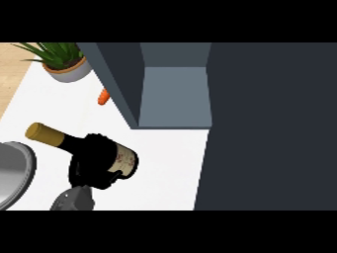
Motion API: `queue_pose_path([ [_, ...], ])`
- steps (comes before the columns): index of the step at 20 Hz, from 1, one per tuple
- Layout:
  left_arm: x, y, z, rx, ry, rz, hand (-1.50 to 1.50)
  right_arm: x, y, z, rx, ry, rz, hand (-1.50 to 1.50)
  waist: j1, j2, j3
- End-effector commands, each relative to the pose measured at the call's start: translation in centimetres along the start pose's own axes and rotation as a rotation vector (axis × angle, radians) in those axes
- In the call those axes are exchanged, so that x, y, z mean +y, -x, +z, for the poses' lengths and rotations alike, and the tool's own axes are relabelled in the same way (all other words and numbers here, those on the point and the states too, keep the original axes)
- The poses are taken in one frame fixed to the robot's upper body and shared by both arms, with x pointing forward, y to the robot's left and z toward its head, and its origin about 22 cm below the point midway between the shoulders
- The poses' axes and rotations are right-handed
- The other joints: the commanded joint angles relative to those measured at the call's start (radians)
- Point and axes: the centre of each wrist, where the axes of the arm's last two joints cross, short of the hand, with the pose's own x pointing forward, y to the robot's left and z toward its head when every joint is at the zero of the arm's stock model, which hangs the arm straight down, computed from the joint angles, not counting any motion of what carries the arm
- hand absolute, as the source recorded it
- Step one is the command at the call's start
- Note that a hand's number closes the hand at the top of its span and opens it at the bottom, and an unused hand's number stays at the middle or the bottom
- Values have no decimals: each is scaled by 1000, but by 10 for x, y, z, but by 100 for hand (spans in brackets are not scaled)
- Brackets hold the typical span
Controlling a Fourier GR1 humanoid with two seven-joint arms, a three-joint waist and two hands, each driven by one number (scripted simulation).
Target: Pick up the wine, place it into the cabinet and close the cabinet
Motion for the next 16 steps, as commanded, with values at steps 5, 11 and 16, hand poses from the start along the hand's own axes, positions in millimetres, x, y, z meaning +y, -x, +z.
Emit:
queue_pose_path([
  [5,-68,-17,7,35,86,22,150,3,-5,9,-11,-8,-47,-150,0,-1,0],
  [11,-120,-16,5,66,60,22,150,-3,-15,11,-36,-14,-29,-150,-7,1,0],
  [16,-120,-22,-5,80,8,23,150,-4,-6,0,-23,-7,-45,-150,-3,2,0],
])
